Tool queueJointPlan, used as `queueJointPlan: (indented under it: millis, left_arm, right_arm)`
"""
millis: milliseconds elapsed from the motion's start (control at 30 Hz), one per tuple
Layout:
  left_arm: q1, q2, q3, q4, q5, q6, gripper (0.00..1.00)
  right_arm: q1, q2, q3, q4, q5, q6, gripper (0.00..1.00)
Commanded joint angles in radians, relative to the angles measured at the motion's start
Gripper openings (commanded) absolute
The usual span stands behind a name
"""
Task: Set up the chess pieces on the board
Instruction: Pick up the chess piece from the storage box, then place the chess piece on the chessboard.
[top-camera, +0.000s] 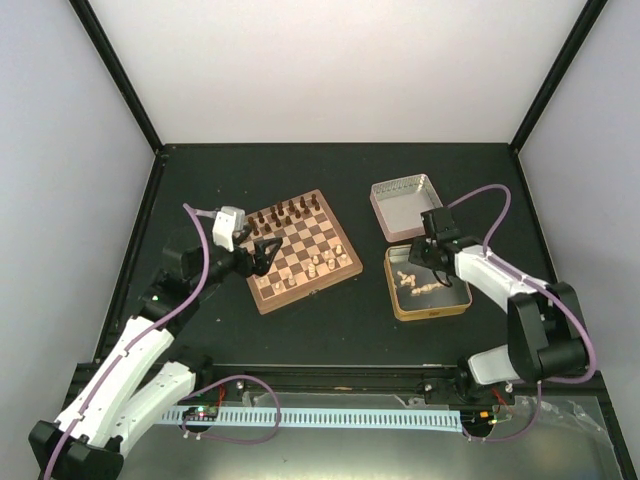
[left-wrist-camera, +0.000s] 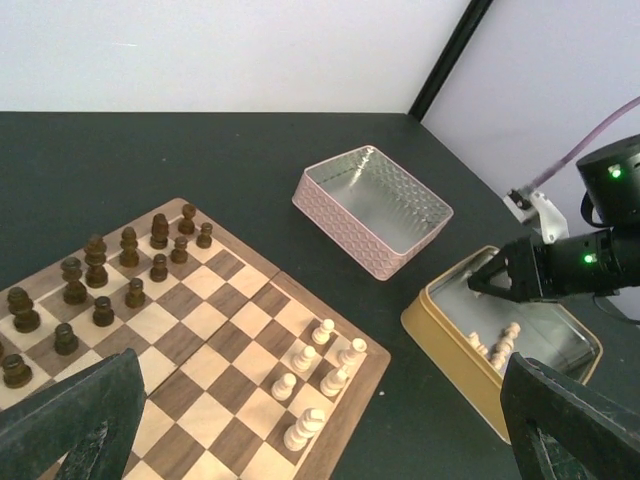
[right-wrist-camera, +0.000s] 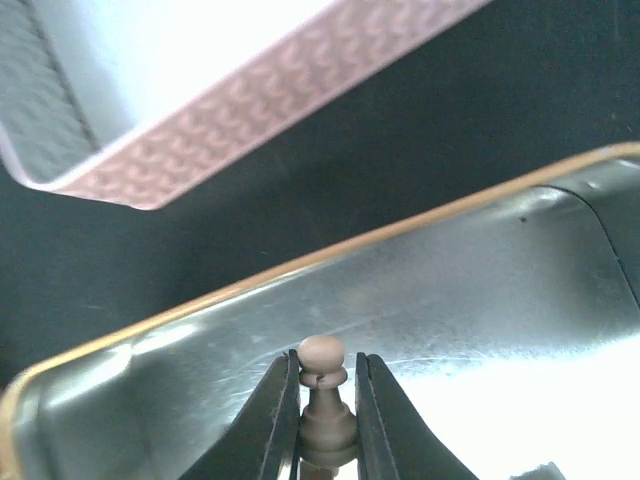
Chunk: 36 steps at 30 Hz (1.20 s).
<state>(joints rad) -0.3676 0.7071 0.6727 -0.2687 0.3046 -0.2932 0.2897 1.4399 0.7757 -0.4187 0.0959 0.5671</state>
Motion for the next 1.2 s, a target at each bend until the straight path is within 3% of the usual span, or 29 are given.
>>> queueJointPlan:
  millis: [0,300,500,667,967,1167]
  left_arm:
    - [0.007,0.006,-0.02,0.083,0.108,-0.047,0.99]
    - [0.006,0.107,-0.033,0.238,0.345,-0.241,0.96]
    - [0.006,0.172,-0.025,0.31,0.437,-0.409,0.88]
    - [0.006,0.176,-0.019,0.362,0.458,-0.558,0.88]
    - [0.006,0.18,-0.01,0.426,0.505,-0.763,0.82]
    - [0.006,0.187,0.006,0.433,0.521,-0.826,0.79]
  right_arm:
    - [-0.006,-0.095,-0.026,0.101,-0.082,-0.017,0.12]
    - [0.047,-0.271,-0.065,0.375,-0.507,-0.031,0.12]
    - [0.16,-0.24,-0.013,0.568,-0.686,-0.013,0.12]
    - [0.262,-0.18,0.057,0.68,-0.78,-0.055,0.12]
    - [0.367,-0.081,0.18,0.674,-0.892,-0.188,0.12]
    - [0.402,-0.055,0.254,0.542,-0.91,-0.342,0.12]
